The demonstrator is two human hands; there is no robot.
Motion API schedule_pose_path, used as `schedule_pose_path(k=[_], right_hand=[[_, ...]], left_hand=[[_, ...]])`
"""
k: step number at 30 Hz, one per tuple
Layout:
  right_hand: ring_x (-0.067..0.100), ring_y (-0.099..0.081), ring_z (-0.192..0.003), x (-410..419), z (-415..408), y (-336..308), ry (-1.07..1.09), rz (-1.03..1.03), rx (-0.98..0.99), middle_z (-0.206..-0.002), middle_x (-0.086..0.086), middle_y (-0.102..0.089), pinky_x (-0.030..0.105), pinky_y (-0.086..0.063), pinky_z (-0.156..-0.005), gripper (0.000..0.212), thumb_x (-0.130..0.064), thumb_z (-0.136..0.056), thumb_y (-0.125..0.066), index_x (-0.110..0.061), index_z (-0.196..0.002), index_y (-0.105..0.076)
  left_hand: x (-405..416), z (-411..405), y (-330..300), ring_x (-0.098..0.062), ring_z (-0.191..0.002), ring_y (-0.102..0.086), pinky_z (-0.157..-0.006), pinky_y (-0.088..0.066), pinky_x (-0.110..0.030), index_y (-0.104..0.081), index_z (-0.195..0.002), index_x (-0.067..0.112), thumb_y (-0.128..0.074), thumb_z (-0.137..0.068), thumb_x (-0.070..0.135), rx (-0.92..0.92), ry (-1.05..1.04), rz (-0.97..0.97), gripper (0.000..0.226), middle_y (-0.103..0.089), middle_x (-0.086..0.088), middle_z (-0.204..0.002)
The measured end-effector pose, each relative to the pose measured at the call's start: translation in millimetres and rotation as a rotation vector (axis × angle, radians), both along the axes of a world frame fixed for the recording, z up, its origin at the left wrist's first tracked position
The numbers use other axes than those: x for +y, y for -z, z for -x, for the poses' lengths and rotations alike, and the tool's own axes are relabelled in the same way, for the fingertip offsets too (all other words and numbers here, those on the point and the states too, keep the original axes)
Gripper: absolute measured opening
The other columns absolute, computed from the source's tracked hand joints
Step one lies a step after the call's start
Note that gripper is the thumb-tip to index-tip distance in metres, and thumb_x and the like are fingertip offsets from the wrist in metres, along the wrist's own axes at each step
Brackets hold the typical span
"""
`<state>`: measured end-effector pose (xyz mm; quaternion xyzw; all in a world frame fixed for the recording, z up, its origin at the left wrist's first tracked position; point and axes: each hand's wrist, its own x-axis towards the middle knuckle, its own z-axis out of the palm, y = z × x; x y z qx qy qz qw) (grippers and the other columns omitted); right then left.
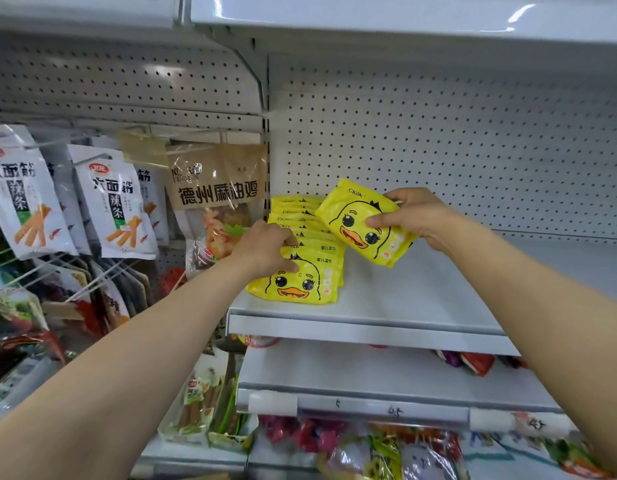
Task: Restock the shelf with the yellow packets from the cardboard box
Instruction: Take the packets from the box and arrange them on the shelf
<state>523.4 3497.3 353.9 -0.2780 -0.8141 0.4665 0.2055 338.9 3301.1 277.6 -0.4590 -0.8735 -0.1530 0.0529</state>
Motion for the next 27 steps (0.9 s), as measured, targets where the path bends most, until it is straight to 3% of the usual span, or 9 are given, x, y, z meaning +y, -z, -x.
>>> schedule_pose_path(k=[8, 14, 19, 22, 25, 27], right_hand=[[0.011, -0.07, -0.073, -9, -23, -3, 0.018, -0.031, -0.042, -0.099, 0.003, -0.073, 0.021, -0.054, -0.058, 0.054, -0.012, -0.068, -0.09, -0.016, -0.116, -0.067], [0.011, -0.067, -0.076, -4, -41, -3, 0.034, -0.122, -0.094, -0.096, -0.001, -0.07, 0.026, -0.056, -0.07, 0.044, -0.015, -0.067, -0.09, -0.019, -0.103, -0.066], [0.015, -0.065, -0.088, 25, -42, -10, 0.023, -0.325, -0.221, -0.097, -0.005, -0.067, 0.029, -0.055, -0.076, 0.046, -0.024, -0.066, -0.091, -0.021, -0.105, -0.065], [0.019, -0.066, -0.096, 49, -37, -20, -0.022, -0.423, -0.296, -0.106, -0.001, -0.069, 0.034, -0.056, -0.083, 0.049, -0.022, -0.068, -0.089, -0.02, -0.111, -0.065], [0.017, -0.062, -0.097, 75, -30, -30, -0.091, -0.556, -0.386, -0.111, -0.001, -0.066, 0.028, -0.05, -0.077, 0.047, -0.024, -0.071, -0.086, -0.022, -0.112, -0.062], [0.018, -0.059, -0.102, 90, -23, -33, -0.121, -0.621, -0.426, -0.113, -0.002, -0.064, 0.03, -0.05, -0.082, 0.051, -0.026, -0.073, -0.086, -0.02, -0.118, -0.061]], left_hand=[[-5, -14, 5, -0.026, -0.128, -0.038, -0.095, -0.038, -0.039, -0.052, -0.134, 0.027, -0.07, -0.083, 0.046, 0.025, -0.049, 0.004, 0.057, -0.052, -0.006, -0.131], [-4, -17, 2, -0.03, -0.129, -0.038, -0.099, -0.039, -0.04, -0.05, -0.137, 0.023, -0.071, -0.084, 0.042, -0.003, -0.055, 0.049, 0.06, -0.051, -0.01, -0.132], [17, -18, -16, -0.03, -0.122, -0.049, -0.096, -0.046, -0.04, -0.056, -0.13, 0.019, -0.075, -0.078, 0.046, -0.047, -0.076, -0.016, 0.062, -0.057, -0.01, -0.129], [48, -23, -38, -0.027, -0.124, -0.047, -0.099, -0.043, -0.038, -0.056, -0.128, 0.022, -0.077, -0.075, 0.048, -0.058, -0.016, -0.157, 0.063, -0.057, -0.006, -0.13], [92, -35, -59, -0.023, -0.123, -0.047, -0.09, -0.038, -0.03, -0.055, -0.129, 0.024, -0.08, -0.073, 0.046, -0.082, 0.112, -0.242, 0.065, -0.057, -0.002, -0.127], [124, -43, -69, -0.02, -0.123, -0.048, -0.089, -0.037, -0.027, -0.054, -0.131, 0.023, -0.082, -0.072, 0.042, -0.117, 0.201, -0.245, 0.068, -0.056, -0.002, -0.129]])
